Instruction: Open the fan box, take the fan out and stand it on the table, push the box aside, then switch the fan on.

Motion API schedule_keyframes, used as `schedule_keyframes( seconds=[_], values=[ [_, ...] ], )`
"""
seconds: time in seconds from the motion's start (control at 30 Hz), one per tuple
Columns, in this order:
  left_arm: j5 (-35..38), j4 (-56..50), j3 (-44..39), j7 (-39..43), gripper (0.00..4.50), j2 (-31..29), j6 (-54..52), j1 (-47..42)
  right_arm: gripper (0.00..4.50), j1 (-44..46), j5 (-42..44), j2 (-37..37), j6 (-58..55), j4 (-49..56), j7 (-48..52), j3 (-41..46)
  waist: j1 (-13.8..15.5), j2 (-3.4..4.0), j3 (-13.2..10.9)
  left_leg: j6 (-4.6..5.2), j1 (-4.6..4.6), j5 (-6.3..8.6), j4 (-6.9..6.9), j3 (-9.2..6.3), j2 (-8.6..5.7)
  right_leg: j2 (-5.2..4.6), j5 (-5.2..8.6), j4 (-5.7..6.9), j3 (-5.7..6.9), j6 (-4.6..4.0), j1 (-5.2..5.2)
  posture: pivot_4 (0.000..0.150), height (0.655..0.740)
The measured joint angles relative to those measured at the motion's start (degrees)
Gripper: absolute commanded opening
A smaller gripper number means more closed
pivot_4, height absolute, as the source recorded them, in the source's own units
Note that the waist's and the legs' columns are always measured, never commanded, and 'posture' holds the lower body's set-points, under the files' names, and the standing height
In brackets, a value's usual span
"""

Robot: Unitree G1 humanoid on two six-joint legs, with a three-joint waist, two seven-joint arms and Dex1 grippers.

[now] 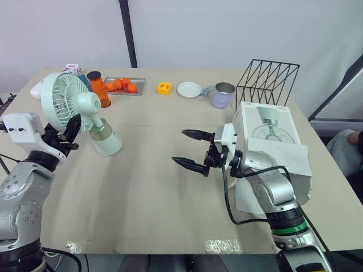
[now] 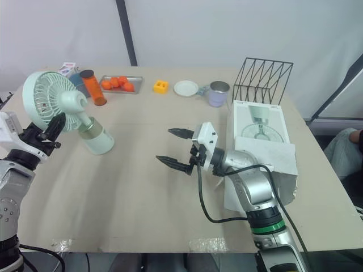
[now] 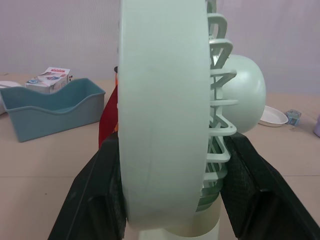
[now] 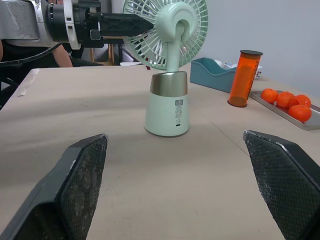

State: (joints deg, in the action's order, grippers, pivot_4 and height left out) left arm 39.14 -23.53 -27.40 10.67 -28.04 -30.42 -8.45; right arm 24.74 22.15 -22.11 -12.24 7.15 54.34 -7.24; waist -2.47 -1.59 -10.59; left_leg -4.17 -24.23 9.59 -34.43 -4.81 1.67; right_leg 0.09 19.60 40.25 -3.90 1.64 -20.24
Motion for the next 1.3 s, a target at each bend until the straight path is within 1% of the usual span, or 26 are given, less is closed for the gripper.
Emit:
schedule_keyframes(
  seconds=[0.17, 0.27, 0.3, 0.37, 0.5, 0.63, 0.83, 0.93, 1.07, 1.17, 1.23, 1.27, 1.3],
  values=[
    [-0.4, 0.7, 0.2, 1.8, 1.92, -0.8, 0.1, -0.4, 4.5, 0.0, 0.0, 0.0, -0.6, 0.3, -0.7, 0.0, 0.0, 0.0, 0.0, -0.01, 0.0, 0.0, 0.0, -0.01, 0.0, 0.0, 0.0, 0.0, 0.01, 0.0, 0.0, 0.15, 0.74],
    [-0.4, 0.7, 2.2, 4.8, 1.92, -2.2, 0.1, -1.2, 4.5, 0.8, 0.1, -0.2, -3.3, 1.8, -1.9, 0.0, 0.1, -0.01, 0.0, -0.02, -0.04, -0.01, 0.0, -0.05, -0.03, -0.02, 0.0, 0.0, 0.05, 0.0, -0.01, 0.15, 0.74],
    [-0.4, 0.4, 4.0, 6.4, 1.92, -2.5, 0.1, -1.8, 4.5, 1.6, 0.2, -0.3, -5.2, 3.1, -2.5, 0.0, 0.2, -0.01, 0.0, -0.02, -0.05, -0.01, 0.0, -0.05, -0.03, -0.02, 0.0, -0.01, 0.05, 0.0, -0.01, 0.15, 0.74],
    [-0.4, 0.1, 5.3, 7.4, 1.92, -2.6, 0.0, -2.4, 4.5, 2.2, 0.3, -0.5, -6.6, 4.1, -3.2, 0.0, 0.3, -0.02, 0.0, -0.02, -0.06, -0.01, 0.0, -0.05, -0.03, -0.02, 0.0, -0.02, 0.06, 0.01, -0.01, 0.15, 0.74],
    [0.0, -3.1, 12.3, 12.7, 1.92, -3.0, -0.9, -4.1, 4.5, 3.2, 1.1, -0.7, -15.0, 9.2, -7.4, -0.1, 0.3, -0.03, 0.0, -0.02, -0.1, -0.01, 0.04, -0.04, -0.02, -0.02, 0.0, -0.04, 0.05, 0.01, -0.07, 0.15, 0.74],
    [-0.1, -4.4, 16.4, 17.5, 1.92, -3.2, -0.4, -4.8, 4.5, 3.4, 2.3, -0.9, -23.5, 14.1, -11.8, -0.1, 0.3, -0.02, 0.0, -0.02, -0.1, -0.01, 0.04, -0.04, -0.02, 0.0, 0.0, -0.03, 0.05, 0.0, -0.08, 0.15, 0.74],
    [-0.6, -3.5, 20.5, 22.4, 1.92, -2.3, 0.3, -7.4, 4.5, 2.1, 3.0, -2.1, -32.7, 20.1, -17.5, -0.1, 0.5, -0.03, 0.0, -0.01, -0.11, -0.01, 0.03, -0.05, -0.04, -0.02, 0.0, -0.04, 0.06, 0.01, -0.07, 0.15, 0.74],
    [-1.0, -3.0, 21.6, 23.5, 1.92, -2.0, 0.4, -8.2, 4.5, 1.4, 3.2, -1.8, -35.2, 20.9, -20.1, -0.1, 0.4, -0.02, 0.0, 0.0, -0.11, 0.0, 0.04, -0.03, -0.03, 0.0, 0.0, -0.04, 0.03, 0.01, -0.09, 0.15, 0.74],
    [-2.1, -2.3, 22.0, 23.9, 1.92, -1.9, 1.0, -8.8, 4.5, 1.5, 3.4, 0.9, -38.1, 22.4, -24.8, 0.0, 0.3, -0.02, 0.0, 0.0, -0.11, 0.0, 0.03, -0.04, -0.02, 0.01, 0.0, -0.04, 0.04, 0.01, -0.09, 0.15, 0.74],
    [-2.8, -1.8, 22.4, 24.6, 1.92, -1.6, 1.6, -9.1, 3.65, 2.4, 3.6, 3.5, -40.2, 23.0, -28.3, 0.1, 0.3, -0.02, 0.0, -0.01, -0.11, -0.01, 0.03, -0.04, -0.03, 0.0, -0.01, -0.04, 0.03, 0.01, -0.09, 0.15, 0.74],
    [-3.1, -1.8, 22.6, 24.6, 1.92, -1.4, 1.7, -9.1, 2.81, 2.9, 3.5, 3.9, -40.5, 23.0, -29.4, 0.1, 0.4, -0.02, 0.0, -0.01, -0.11, -0.01, 0.03, -0.05, -0.04, -0.02, -0.01, -0.04, 0.05, 0.02, -0.08, 0.15, 0.74],
    [-3.1, -1.8, 22.6, 24.6, 1.92, -1.2, 1.8, -9.1, 2.48, 3.0, 3.5, 4.1, -40.5, 23.0, -29.8, 0.1, 0.5, -0.02, 0.0, -0.01, -0.11, 0.0, 0.03, -0.05, -0.04, -0.02, 0.0, -0.04, 0.05, 0.02, -0.08, 0.15, 0.74],
    [-3.2, -1.8, 22.6, 24.6, 1.92, -1.0, 1.8, -9.1, 1.92, 3.0, 3.4, 4.3, -40.5, 23.0, -30.2, 0.1, 0.5, -0.02, 0.0, -0.01, -0.11, 0.0, 0.03, -0.05, -0.04, -0.01, 0.0, -0.04, 0.05, 0.02, -0.08, 0.15, 0.74]
  ],
)
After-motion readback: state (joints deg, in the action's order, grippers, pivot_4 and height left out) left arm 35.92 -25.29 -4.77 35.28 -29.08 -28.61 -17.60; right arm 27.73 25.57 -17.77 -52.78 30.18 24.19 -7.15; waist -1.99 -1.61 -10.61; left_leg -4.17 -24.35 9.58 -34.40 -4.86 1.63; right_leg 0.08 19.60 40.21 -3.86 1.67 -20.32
